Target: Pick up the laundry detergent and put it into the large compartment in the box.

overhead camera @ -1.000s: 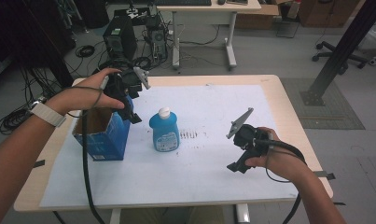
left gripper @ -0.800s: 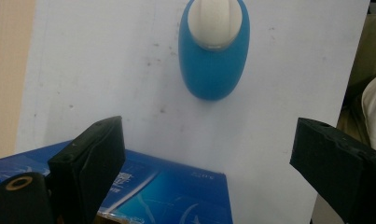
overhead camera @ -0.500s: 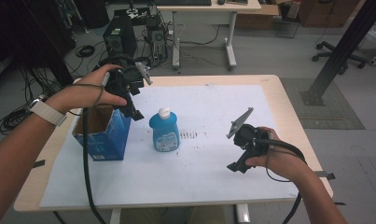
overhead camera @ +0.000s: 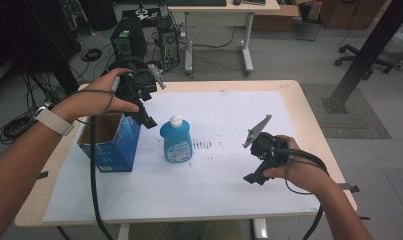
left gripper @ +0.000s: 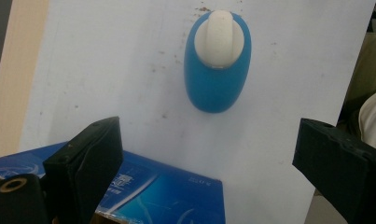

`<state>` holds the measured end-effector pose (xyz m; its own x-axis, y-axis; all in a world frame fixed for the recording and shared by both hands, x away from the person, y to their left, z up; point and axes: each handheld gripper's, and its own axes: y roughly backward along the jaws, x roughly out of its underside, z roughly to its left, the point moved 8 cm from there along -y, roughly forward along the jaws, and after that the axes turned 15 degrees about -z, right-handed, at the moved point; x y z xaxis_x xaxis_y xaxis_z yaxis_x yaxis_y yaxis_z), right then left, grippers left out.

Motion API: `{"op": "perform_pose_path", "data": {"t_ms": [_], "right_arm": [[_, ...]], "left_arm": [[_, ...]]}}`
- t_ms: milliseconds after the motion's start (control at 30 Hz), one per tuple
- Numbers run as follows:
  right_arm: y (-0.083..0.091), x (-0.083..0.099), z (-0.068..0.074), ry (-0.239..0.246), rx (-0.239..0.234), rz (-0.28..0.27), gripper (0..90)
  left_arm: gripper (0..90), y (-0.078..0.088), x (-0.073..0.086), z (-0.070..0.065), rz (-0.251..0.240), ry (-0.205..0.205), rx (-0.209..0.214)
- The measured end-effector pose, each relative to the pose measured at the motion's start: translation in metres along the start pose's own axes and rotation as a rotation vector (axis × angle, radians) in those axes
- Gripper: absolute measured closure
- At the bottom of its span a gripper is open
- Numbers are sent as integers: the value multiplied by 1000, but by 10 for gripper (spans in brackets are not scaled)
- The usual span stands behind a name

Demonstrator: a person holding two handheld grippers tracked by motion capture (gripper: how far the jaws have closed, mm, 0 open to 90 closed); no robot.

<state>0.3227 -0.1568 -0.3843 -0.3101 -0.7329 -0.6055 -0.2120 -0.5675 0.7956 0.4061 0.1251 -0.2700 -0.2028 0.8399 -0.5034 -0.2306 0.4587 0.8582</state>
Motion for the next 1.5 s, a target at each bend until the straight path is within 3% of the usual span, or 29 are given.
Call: {"op": "perform_pose_path", "data": {"t_ms": [533,1033,1500], "right_arm": [[1,1,-2,-2,3,-8,106],[2,2,-5,-7,6,-8,106],[2,2,-7,-12,7,-6,106]], "left_arm": [[89,-11,-21,-2,10,-7,23],[97,-25,-29,-7,-13,-94,90],[94,-36,-31,-3,3,-90,80]]}}
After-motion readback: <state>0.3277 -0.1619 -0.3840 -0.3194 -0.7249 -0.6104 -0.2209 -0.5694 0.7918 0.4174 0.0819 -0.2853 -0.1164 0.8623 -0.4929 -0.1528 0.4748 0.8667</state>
